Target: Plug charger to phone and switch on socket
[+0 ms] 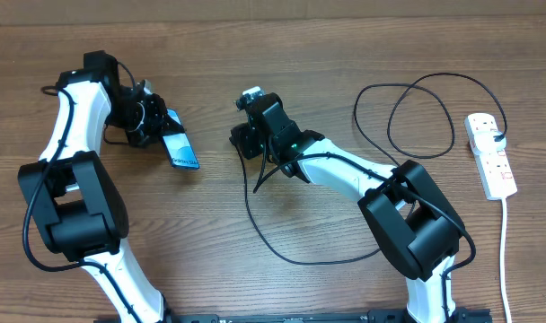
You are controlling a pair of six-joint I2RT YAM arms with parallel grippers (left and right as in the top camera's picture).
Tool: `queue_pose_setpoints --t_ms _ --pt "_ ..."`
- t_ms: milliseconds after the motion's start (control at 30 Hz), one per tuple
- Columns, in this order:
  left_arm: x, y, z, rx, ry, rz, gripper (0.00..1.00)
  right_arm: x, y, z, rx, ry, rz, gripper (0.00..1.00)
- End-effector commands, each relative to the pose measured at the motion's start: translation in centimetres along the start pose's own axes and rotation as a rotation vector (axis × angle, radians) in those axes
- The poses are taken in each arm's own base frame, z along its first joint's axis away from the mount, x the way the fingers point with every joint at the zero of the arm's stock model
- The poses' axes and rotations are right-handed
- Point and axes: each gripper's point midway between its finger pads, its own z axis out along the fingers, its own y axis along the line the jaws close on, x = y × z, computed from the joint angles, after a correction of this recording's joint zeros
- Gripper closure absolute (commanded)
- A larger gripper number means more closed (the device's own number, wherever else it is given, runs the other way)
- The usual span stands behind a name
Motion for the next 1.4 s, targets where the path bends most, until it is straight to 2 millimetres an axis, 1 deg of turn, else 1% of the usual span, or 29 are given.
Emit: queue_pose_setpoints --t_ms 0,167,333,433,600,633,767,800,833,967,1000,1033,1067,1133,1267,1333,1367 --pt "0.2 -1.2 -0.4 0.010 -0.009 0.047 0.96 0.2 0.2 1.0 -0.009 -0.008 -0.044 0.59" --pt "0.3 -1.2 -0.4 0.009 -0.006 0.046 0.96 0.4 0.4 1.6 -0.023 -0.019 -0.046 0.59" --pt "0.4 -1.2 -0.4 0.009 -0.004 0.045 0.96 1.8 0.2 2.8 -0.019 0.006 -0.046 0.57" --pt "0.3 -1.2 -0.4 0.009 -0.005 0.045 0.96 2.3 0.4 3.2 -0.023 0.012 -0.050 0.57" --pt "0.4 -1.2 -0.4 0.009 -0.004 0.045 0.96 3.4 1.6 3.7 -0.034 0.031 -0.067 0.56" --pt "0.4 -1.2 -0.4 0.009 -0.004 0.045 0.96 3.6 1.6 3.9 -0.033 0.035 -0.069 0.54" --pt "0.4 -1.2 -0.4 0.008 -0.001 0.043 0.96 5.2 1.4 4.9 -0.021 0.064 -0.072 0.54" --pt "0.5 -1.2 -0.4 0.008 0.000 0.043 0.96 5.5 1.3 5.0 -0.019 0.072 -0.072 0.57" --pt "0.5 -1.2 -0.4 0.008 0.000 0.042 0.96 5.9 1.3 5.1 -0.019 0.084 -0.073 0.64" --pt "0.4 -1.2 -0.4 0.008 -0.001 0.043 0.96 6.5 1.5 5.0 -0.018 0.105 -0.074 0.85" --pt "0.4 -1.2 -0.4 0.008 -0.001 0.043 0.96 6.4 1.5 5.0 -0.017 0.106 -0.074 0.92" --pt "0.4 -1.2 -0.4 0.008 -0.001 0.043 0.96 6.2 1.6 4.8 -0.018 0.101 -0.074 0.96" --pt "0.4 -1.2 -0.4 0.008 -0.002 0.044 0.96 5.8 1.5 4.5 -0.018 0.095 -0.072 0.96" --pt "0.4 -1.2 -0.4 0.008 -0.003 0.044 0.96 4.3 1.3 3.5 -0.014 0.072 -0.065 0.96" --pt "0.3 -1.2 -0.4 0.009 -0.008 0.048 0.96 0.3 0.2 -0.4 0.011 0.024 -0.042 0.96" --pt "0.2 -1.3 -0.4 0.010 -0.011 0.050 0.96 -0.7 -0.8 -2.1 0.049 0.023 -0.032 0.96" --pt "0.1 -1.3 -0.4 0.011 -0.014 0.051 0.96 -0.8 -1.7 -3.1 0.087 0.035 -0.029 0.96"
